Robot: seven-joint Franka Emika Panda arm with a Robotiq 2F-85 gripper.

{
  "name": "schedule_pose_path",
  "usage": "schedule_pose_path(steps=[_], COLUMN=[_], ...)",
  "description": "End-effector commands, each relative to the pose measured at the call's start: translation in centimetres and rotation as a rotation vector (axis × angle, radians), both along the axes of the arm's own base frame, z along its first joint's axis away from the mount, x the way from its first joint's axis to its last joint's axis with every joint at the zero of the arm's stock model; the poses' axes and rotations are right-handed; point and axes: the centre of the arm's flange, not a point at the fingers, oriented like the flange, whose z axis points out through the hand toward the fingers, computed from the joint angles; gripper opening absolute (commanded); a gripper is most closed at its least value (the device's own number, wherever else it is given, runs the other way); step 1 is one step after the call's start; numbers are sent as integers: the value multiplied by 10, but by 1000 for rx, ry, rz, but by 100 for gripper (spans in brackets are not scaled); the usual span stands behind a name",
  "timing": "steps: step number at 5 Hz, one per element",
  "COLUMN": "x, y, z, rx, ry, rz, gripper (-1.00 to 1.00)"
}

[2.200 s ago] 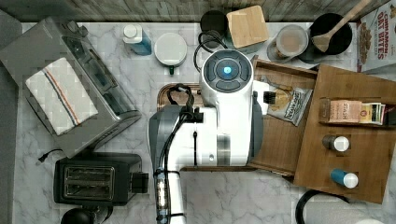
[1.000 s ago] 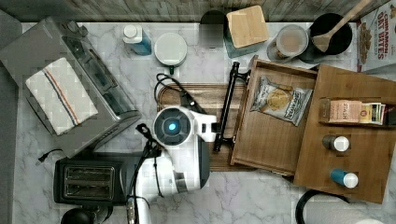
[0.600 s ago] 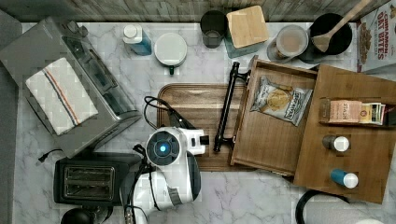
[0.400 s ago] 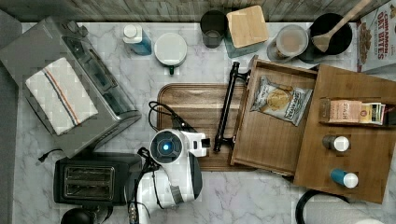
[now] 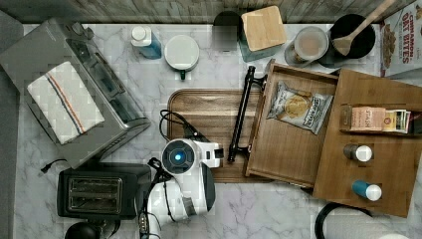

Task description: Place the butter on the board.

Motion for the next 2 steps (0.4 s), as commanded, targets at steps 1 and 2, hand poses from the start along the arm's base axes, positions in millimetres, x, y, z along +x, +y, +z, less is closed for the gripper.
schedule_pose_path(steps=[1,2], x=[27,27], y=[19,19], z=[51,51], rx=[22,22], ry=[-124,-124], rz=[-80,-80], gripper=[100,100])
